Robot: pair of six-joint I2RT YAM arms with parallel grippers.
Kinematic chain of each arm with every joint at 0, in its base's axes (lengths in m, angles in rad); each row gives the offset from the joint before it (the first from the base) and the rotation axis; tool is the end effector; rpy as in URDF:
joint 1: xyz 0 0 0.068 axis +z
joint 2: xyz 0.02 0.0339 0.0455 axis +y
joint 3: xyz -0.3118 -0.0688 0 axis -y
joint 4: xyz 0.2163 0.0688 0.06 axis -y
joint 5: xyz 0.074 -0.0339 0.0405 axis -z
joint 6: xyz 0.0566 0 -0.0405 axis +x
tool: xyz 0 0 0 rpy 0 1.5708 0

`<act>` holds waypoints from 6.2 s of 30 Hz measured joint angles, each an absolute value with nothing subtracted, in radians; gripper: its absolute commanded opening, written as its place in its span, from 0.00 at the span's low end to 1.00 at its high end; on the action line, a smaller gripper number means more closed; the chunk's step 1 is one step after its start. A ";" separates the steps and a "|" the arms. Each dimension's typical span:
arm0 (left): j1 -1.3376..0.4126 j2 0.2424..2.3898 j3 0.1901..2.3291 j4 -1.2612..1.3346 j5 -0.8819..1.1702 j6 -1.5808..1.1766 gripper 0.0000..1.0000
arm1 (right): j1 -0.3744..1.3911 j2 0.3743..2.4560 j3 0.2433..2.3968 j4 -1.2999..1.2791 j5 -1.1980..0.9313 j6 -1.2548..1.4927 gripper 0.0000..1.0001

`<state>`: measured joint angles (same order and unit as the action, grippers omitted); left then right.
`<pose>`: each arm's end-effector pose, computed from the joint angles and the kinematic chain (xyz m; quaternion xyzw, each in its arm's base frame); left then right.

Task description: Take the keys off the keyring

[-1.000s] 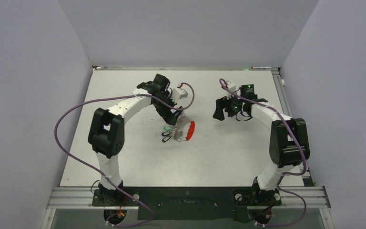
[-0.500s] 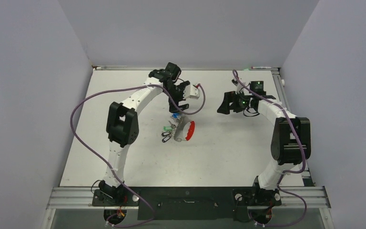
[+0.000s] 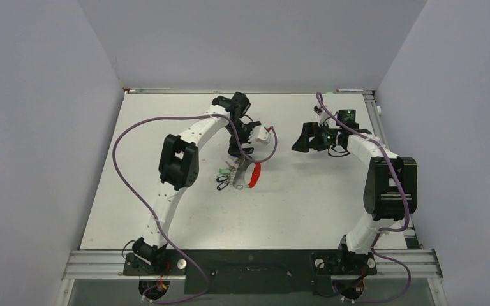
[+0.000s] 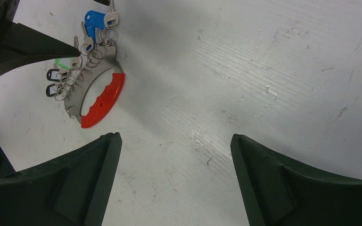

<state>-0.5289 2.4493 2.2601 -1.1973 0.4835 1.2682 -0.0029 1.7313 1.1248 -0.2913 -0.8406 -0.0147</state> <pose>0.4240 -0.2783 0.2088 0.7702 0.5848 -0.1900 0.1694 0.3515 0.0412 0.2599 -0.1398 0.8610 0.3825 0.3048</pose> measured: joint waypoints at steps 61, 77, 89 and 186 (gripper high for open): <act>-0.515 1.727 1.128 -0.348 0.494 0.548 0.00 | 0.297 2.020 0.782 0.852 -1.076 0.859 0.90; -0.516 1.681 1.057 -0.239 0.559 0.635 0.00 | 0.368 2.099 0.717 1.223 -1.090 0.966 0.94; -0.446 1.676 0.986 -0.120 0.601 0.527 0.00 | 0.393 2.120 0.644 1.318 -1.090 1.120 0.46; -0.243 1.668 0.509 1.353 0.952 -0.316 0.20 | 0.669 1.874 2.029 -1.213 -0.538 -0.556 0.05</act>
